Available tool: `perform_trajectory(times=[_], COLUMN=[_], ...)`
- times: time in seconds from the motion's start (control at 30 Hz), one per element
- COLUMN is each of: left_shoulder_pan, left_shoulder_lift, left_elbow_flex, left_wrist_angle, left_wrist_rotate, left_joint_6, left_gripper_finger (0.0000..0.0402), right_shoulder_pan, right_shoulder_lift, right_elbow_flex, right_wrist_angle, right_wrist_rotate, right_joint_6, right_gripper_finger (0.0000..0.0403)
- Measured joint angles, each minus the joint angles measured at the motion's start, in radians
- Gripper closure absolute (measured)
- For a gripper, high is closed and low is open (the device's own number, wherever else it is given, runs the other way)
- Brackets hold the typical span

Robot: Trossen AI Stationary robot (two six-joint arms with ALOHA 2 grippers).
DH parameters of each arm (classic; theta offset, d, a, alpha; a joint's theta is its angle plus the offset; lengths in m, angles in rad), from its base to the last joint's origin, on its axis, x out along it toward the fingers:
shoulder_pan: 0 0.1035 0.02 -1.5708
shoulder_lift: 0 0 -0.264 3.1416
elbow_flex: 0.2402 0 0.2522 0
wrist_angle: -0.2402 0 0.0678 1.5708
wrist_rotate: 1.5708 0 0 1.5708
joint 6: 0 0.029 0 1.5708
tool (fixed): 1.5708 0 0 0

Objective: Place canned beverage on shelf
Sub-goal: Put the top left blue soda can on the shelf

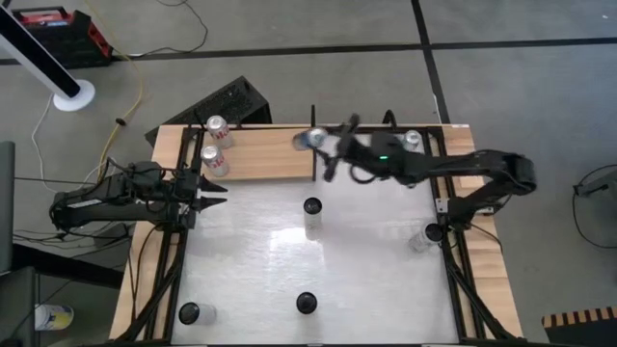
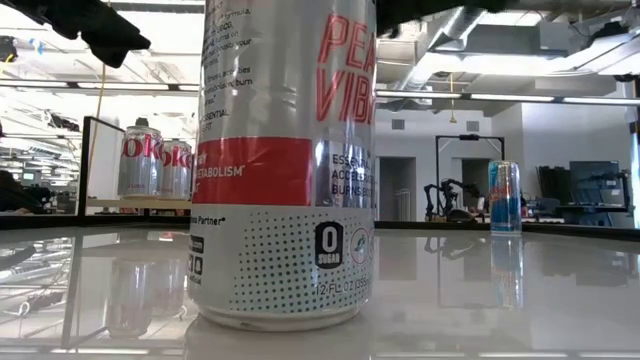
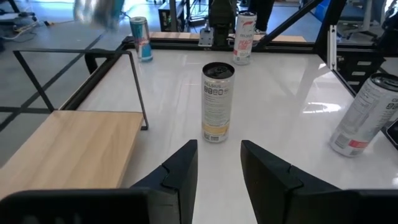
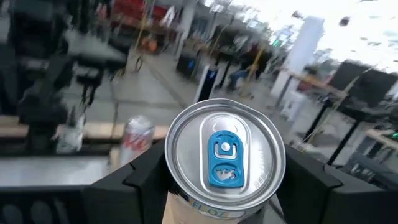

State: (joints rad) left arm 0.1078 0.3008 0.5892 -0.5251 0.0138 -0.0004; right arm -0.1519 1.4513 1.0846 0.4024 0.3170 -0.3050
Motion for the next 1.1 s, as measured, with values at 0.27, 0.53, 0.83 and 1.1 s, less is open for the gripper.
perform_trajectory(times=[0.27,0.53,0.83,1.1], left_shoulder_pan=[0.0,0.0,0.0,0.0], left_shoulder_lift=[0.0,0.0,0.0,0.0], left_elbow_flex=[0.0,0.0,0.0,0.0], left_wrist_angle=[-0.007,-0.06,-0.057,-0.056], left_wrist_rotate=[0.0,0.001,0.001,0.004], left_joint_6=[0.003,-0.011,-0.013,-0.031], left_gripper_finger=[0.0294,0.0294,0.0294,0.0294], right_shoulder_pan=[-0.024,-0.075,-0.095,-0.105], right_shoulder_lift=[0.396,0.695,0.842,0.847], right_elbow_flex=[0.464,0.81,0.966,0.966], right_wrist_angle=[-0.264,-0.462,-0.58,-0.611], right_wrist_rotate=[-0.149,-0.195,-0.269,-0.269], right_joint_6=[0.079,0.167,0.229,0.239], right_gripper_finger=[0.0147,0.0147,0.0147,0.0147])
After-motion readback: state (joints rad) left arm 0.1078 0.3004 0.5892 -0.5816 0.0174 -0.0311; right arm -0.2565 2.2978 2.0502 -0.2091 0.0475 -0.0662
